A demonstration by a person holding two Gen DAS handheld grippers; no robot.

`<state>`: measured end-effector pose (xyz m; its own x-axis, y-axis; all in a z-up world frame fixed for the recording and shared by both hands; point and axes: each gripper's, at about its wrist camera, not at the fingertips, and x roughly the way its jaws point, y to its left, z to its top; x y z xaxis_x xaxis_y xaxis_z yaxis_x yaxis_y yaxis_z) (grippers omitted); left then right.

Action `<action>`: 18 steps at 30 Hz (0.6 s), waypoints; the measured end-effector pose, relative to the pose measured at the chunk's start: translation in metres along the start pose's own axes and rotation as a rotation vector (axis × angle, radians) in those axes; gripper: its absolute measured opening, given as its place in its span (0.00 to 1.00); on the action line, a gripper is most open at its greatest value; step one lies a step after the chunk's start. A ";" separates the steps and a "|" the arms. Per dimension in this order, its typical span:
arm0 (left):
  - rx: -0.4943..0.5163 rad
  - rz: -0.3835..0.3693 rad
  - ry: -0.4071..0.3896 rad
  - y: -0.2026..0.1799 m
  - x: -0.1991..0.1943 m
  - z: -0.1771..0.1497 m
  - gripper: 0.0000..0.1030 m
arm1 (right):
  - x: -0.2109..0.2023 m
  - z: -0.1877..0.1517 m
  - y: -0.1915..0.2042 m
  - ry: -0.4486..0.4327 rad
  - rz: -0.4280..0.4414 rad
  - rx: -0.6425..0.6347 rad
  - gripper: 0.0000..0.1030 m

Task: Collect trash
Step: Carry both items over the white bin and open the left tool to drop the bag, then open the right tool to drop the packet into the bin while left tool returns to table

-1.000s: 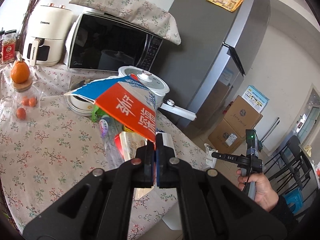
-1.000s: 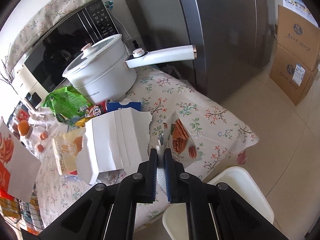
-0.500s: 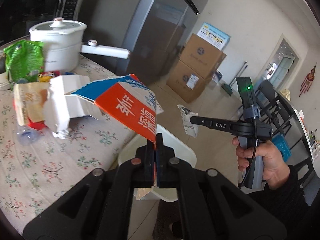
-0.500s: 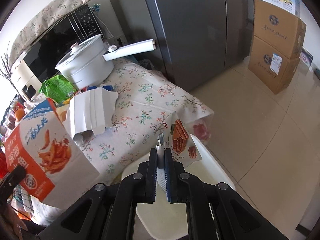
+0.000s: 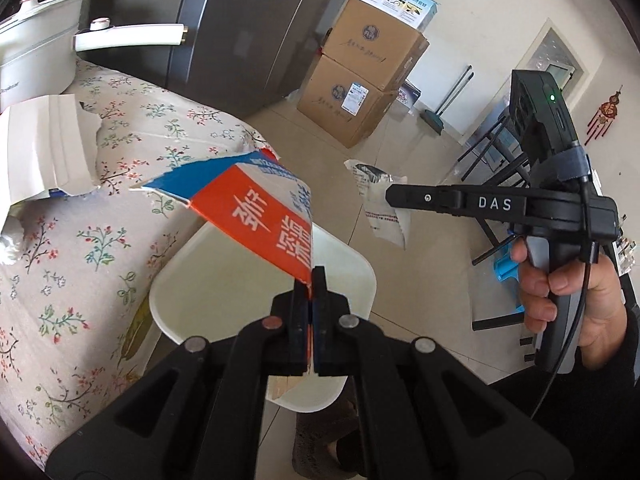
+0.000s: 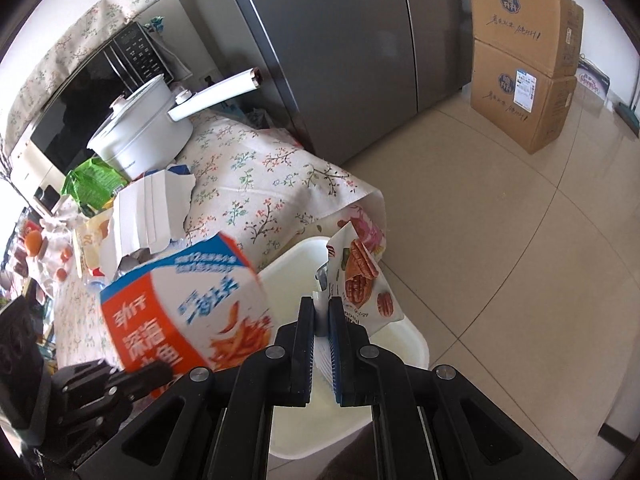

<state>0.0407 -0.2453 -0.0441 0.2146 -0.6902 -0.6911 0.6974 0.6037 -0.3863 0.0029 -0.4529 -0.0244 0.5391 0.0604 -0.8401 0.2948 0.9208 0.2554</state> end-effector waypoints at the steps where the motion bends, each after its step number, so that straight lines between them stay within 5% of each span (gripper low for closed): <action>1: 0.015 0.008 0.003 -0.002 0.007 0.001 0.02 | 0.001 -0.001 -0.001 0.007 0.000 0.000 0.08; 12: 0.024 0.099 0.056 0.011 0.032 -0.011 0.04 | 0.015 -0.008 -0.006 0.071 0.008 0.005 0.08; 13: 0.034 0.125 0.058 0.010 0.031 -0.012 0.07 | 0.016 -0.008 -0.006 0.076 0.005 0.004 0.08; 17: 0.063 0.192 0.046 0.013 0.019 -0.015 0.56 | 0.020 -0.009 -0.007 0.092 -0.001 0.003 0.08; 18: 0.073 0.206 0.039 0.013 0.015 -0.016 0.58 | 0.021 -0.009 -0.007 0.095 -0.002 0.004 0.08</action>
<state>0.0423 -0.2413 -0.0699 0.3320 -0.5383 -0.7746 0.6894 0.6990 -0.1903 0.0051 -0.4547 -0.0487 0.4609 0.0951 -0.8823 0.2990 0.9195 0.2553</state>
